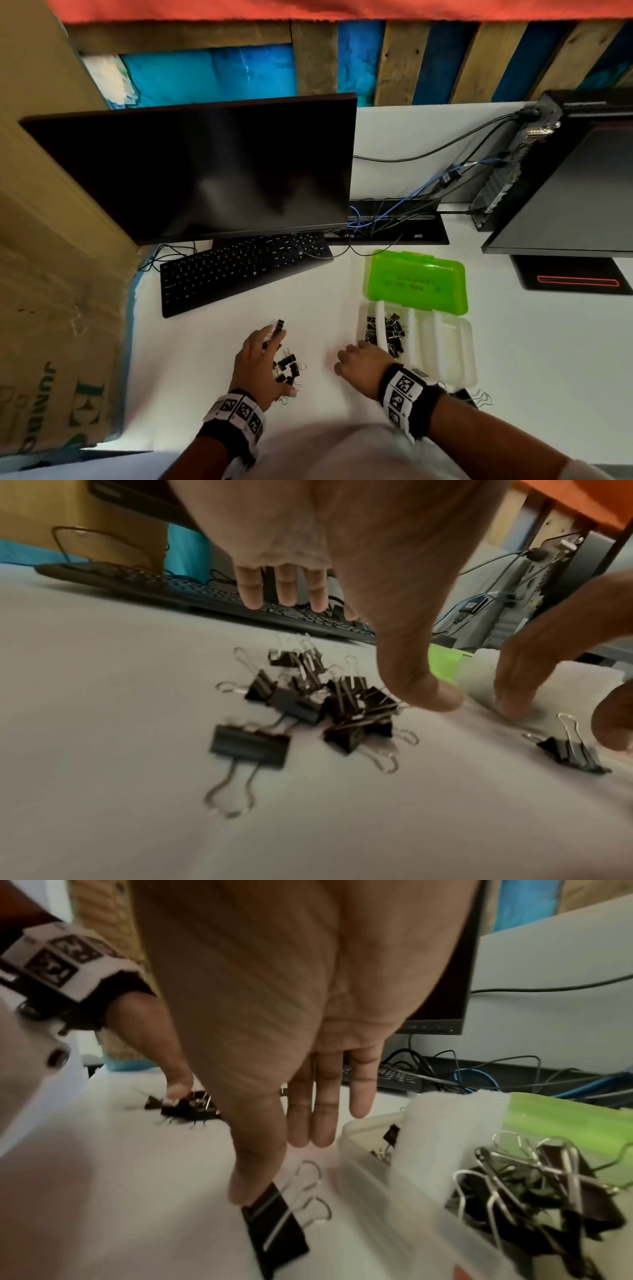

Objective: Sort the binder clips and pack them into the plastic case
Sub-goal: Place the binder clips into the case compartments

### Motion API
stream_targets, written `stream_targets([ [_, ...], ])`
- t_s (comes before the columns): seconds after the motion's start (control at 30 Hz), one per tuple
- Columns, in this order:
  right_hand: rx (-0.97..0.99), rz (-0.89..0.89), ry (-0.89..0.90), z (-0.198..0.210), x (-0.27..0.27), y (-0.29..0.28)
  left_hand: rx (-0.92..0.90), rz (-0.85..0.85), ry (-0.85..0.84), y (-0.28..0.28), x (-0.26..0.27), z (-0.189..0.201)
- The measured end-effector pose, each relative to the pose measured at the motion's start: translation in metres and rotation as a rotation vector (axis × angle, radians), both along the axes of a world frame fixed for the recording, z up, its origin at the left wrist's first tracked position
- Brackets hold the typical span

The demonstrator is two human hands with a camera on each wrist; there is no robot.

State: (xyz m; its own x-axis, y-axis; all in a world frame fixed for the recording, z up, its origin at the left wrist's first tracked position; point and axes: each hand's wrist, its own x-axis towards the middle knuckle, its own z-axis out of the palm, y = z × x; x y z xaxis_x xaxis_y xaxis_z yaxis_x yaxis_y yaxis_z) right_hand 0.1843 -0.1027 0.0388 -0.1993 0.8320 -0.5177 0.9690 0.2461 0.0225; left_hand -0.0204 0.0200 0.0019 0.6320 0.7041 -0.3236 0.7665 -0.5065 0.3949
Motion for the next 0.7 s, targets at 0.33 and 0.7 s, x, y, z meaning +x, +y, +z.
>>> stream_targets([
  [0.33,0.106,-0.220,0.297,-0.001,0.002,-0.005,-0.182,0.100,-0.103,-0.003,-0.014,-0.018],
  [0.7,0.364,-1.087,0.423,0.026,0.073,-0.044,-0.225,0.091,-0.281,-0.012,-0.008,-0.023],
])
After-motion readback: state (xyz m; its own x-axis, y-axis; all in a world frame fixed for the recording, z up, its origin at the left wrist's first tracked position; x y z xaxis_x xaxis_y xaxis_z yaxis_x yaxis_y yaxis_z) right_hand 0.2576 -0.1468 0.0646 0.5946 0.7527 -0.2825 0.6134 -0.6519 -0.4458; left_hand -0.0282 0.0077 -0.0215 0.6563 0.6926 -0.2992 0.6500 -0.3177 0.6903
